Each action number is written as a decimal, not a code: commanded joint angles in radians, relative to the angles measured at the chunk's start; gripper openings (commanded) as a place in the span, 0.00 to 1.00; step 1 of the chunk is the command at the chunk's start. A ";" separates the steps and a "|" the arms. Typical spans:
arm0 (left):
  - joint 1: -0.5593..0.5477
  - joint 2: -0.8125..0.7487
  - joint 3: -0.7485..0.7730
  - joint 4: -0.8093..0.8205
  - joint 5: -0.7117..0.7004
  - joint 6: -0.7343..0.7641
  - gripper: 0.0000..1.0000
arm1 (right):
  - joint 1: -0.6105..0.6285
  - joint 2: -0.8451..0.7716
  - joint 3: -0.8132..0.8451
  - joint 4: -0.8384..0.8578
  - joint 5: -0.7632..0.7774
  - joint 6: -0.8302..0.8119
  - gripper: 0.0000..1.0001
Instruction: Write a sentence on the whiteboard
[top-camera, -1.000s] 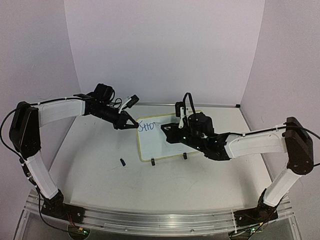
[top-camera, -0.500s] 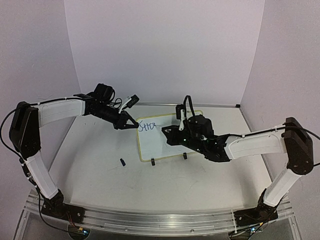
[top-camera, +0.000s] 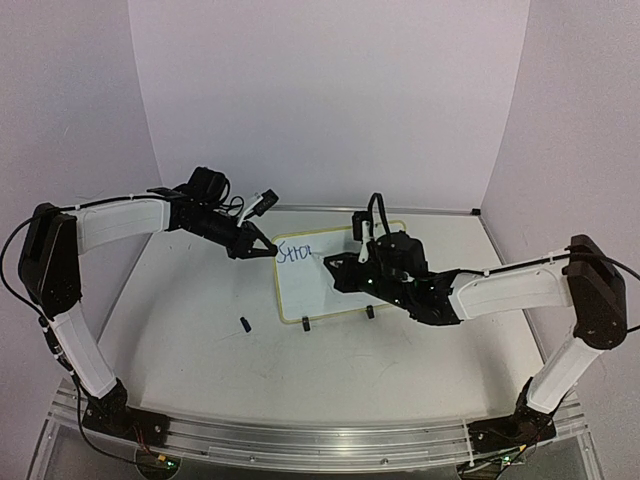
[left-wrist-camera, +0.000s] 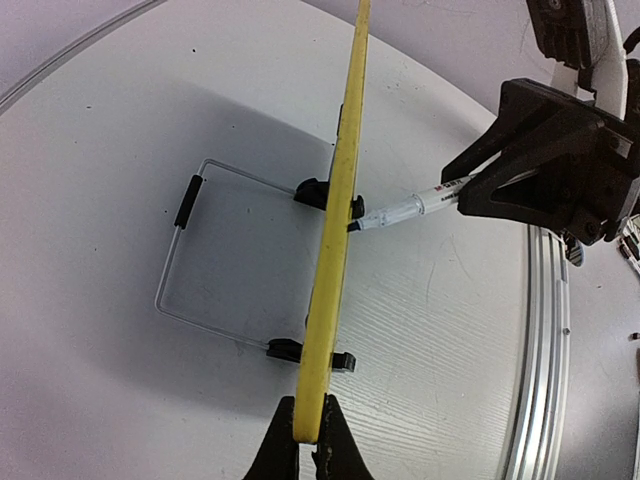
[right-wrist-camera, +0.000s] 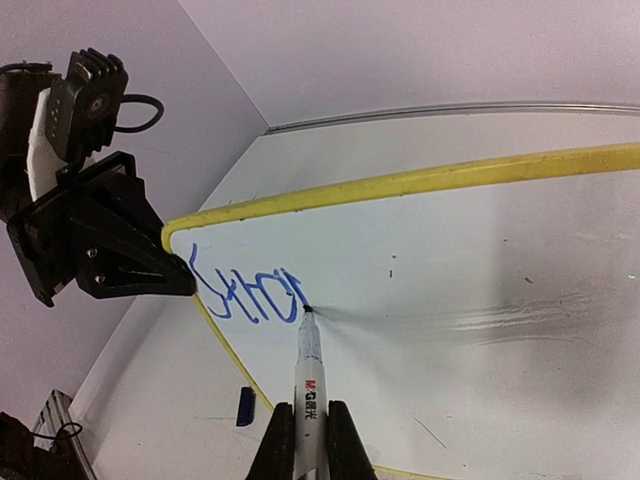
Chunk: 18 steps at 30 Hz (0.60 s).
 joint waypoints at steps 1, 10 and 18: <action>-0.018 -0.011 0.015 -0.060 -0.063 0.043 0.00 | -0.003 -0.027 0.003 0.075 0.014 0.010 0.00; -0.019 -0.013 0.015 -0.060 -0.065 0.044 0.00 | -0.003 -0.024 0.009 0.089 0.052 0.004 0.00; -0.021 -0.013 0.015 -0.060 -0.066 0.045 0.00 | -0.003 -0.044 -0.018 0.102 0.086 0.007 0.00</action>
